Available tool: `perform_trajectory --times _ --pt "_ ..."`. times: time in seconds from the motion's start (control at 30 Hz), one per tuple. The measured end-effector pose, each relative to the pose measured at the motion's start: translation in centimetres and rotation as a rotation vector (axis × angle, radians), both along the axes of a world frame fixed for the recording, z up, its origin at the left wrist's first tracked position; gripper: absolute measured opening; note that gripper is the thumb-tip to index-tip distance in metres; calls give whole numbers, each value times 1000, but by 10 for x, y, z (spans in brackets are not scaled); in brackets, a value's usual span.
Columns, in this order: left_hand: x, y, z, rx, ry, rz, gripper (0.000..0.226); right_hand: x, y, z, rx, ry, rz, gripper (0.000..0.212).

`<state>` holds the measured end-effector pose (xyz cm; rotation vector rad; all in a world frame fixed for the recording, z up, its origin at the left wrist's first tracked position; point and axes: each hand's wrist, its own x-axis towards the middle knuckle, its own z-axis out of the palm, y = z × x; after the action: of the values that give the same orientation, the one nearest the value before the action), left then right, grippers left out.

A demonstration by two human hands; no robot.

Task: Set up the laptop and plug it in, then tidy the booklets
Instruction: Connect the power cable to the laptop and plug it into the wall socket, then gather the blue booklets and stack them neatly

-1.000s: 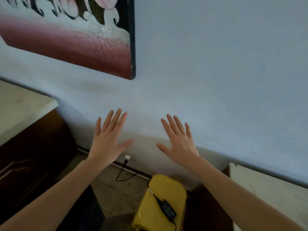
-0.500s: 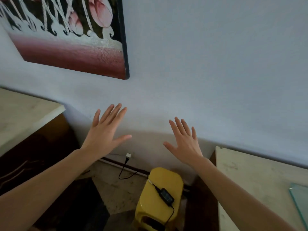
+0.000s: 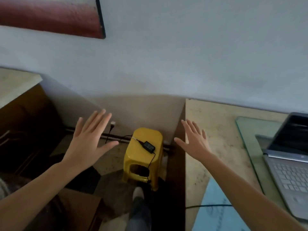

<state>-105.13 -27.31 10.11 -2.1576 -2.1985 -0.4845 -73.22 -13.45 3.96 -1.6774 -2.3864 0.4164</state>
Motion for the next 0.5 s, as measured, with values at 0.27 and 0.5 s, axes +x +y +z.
perform_trajectory --times 0.27,0.5 --pt "118 -62 -77 -255 -127 -227 87 132 -144 -55 -276 -25 -350 79" --pt "220 -89 -112 -343 -219 -362 89 225 -210 -71 -263 -74 -387 64"
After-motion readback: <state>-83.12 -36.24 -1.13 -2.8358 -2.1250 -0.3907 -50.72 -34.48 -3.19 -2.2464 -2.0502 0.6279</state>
